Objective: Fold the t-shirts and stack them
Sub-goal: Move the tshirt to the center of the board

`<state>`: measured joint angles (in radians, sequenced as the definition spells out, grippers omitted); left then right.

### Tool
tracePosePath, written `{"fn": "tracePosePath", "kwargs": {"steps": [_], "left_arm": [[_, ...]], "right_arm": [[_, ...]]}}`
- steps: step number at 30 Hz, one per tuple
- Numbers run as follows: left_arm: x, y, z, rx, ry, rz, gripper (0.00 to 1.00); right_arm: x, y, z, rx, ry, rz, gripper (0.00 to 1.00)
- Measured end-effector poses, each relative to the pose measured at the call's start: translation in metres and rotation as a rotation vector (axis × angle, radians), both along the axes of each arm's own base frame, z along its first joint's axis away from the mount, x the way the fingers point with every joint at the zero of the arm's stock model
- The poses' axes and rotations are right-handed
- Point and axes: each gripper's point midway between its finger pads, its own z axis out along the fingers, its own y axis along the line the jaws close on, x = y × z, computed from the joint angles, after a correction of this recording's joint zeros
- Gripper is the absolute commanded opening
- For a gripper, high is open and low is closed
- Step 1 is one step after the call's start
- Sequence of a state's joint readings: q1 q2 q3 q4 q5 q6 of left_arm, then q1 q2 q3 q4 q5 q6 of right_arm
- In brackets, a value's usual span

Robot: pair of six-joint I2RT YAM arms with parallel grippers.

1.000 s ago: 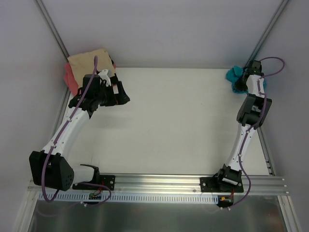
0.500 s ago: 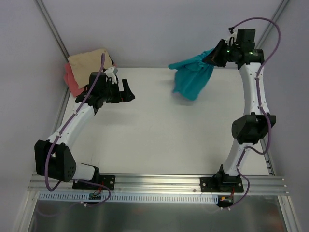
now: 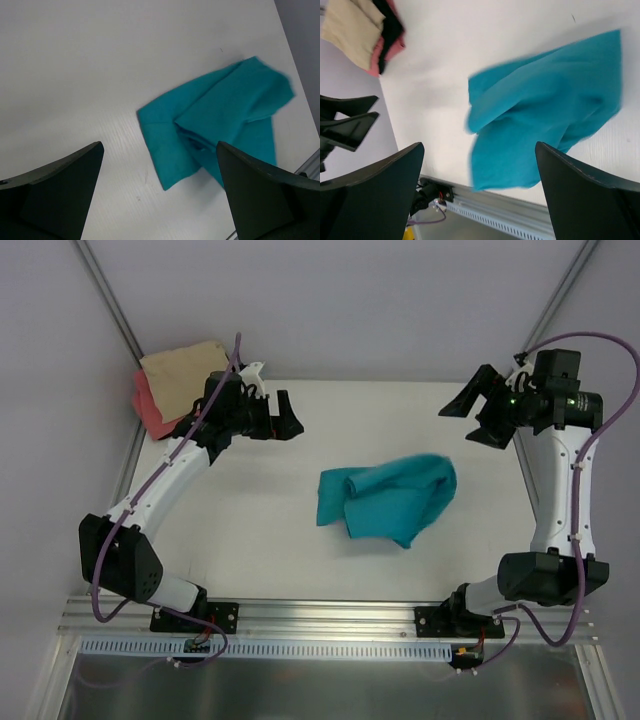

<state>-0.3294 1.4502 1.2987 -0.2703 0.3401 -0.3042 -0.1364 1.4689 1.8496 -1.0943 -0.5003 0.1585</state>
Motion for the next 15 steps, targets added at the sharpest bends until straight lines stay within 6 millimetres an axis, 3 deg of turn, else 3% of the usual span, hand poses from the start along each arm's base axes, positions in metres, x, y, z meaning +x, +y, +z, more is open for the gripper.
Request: {"fn": "tracePosePath", "kwargs": {"steps": [4,8,10,15], "left_arm": [[-0.005,-0.012,-0.001,0.002,0.006,-0.030,0.99],[-0.009,-0.027,-0.007,0.002,0.028,-0.065,0.99],[-0.012,-0.047,-0.011,0.000,0.052,-0.103,0.99],[-0.038,-0.118,-0.034,0.016,0.143,-0.248,0.99]], "right_arm": [[-0.019,-0.007,-0.045,-0.016,0.158,-0.032,1.00],[-0.025,-0.013,-0.057,-0.041,0.200,-0.048,0.99],[-0.026,-0.014,-0.054,-0.046,0.189,-0.049,1.00],[-0.030,-0.013,-0.055,-0.046,0.166,-0.048,1.00]]}}
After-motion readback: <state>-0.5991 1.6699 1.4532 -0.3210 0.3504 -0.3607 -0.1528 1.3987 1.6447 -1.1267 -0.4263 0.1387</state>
